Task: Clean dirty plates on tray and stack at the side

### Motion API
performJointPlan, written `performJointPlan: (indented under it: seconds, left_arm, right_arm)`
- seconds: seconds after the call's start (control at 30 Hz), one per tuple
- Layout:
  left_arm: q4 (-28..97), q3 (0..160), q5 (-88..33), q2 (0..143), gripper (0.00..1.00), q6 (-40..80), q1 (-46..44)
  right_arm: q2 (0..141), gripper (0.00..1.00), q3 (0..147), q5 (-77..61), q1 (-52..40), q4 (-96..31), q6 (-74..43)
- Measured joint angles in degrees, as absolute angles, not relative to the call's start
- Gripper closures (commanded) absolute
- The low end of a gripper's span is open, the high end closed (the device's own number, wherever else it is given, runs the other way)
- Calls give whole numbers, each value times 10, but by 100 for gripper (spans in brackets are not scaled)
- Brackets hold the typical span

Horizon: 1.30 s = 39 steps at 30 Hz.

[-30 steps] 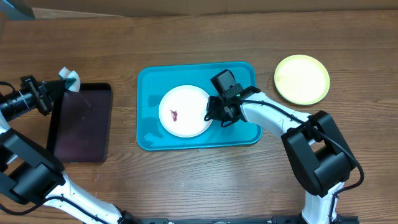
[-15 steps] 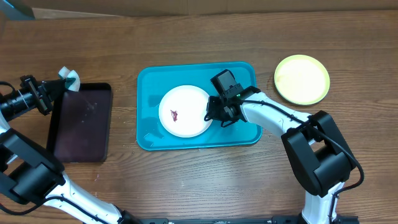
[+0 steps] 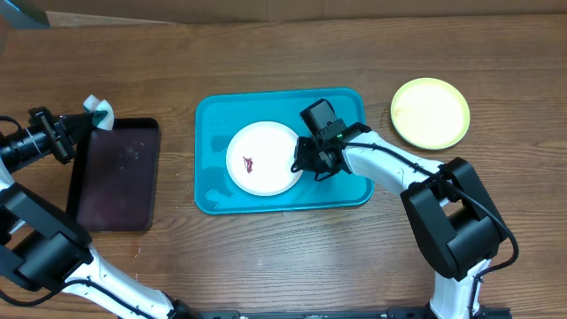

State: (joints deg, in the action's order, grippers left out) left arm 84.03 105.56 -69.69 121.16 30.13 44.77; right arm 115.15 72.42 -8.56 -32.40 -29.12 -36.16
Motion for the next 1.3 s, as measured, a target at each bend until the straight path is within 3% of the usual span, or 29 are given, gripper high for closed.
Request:
performJointPlan:
  seconds: [1.3]
  left_arm:
    - [841, 1056, -683, 1212, 96, 302, 448]
  right_arm:
    - [1152, 96, 724, -85, -324, -291, -362]
